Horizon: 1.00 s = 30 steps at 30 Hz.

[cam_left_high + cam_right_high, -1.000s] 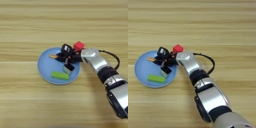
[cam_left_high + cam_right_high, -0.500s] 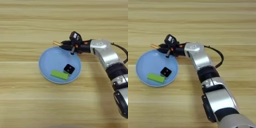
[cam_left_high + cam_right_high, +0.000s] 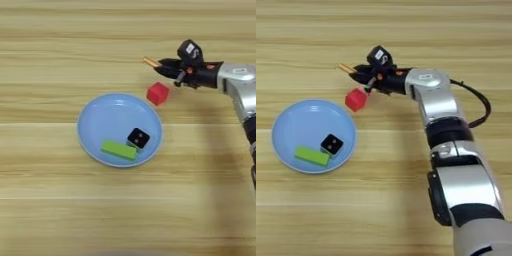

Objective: Move the objects on the table

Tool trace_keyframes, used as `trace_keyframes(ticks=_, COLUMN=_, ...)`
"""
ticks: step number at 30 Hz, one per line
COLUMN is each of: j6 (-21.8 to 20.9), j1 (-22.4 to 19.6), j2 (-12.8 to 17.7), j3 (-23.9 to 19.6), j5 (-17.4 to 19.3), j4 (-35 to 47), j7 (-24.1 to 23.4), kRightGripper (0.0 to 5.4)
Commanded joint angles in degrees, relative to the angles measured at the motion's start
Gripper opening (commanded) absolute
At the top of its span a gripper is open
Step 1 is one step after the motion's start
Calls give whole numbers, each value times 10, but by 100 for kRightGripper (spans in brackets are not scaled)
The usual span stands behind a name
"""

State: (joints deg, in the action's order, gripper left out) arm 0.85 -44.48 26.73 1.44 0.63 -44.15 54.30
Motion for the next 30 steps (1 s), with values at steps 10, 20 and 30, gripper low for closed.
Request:
trace_keyframes(ticks=10, j6=-78, j1=-102, j2=75, j3=-18, j5=-37, j4=-152, j7=-60, kRightGripper=82)
trace_keyframes(ticks=20, j6=-93, j1=-90, j2=64, j3=-6, j5=-65, j4=-225, j7=-84, kRightGripper=82)
trace_keyframes(ticks=30, j6=-90, j1=-87, j2=56, j3=-4, j5=-78, j4=-265, j7=-107, kRightGripper=82)
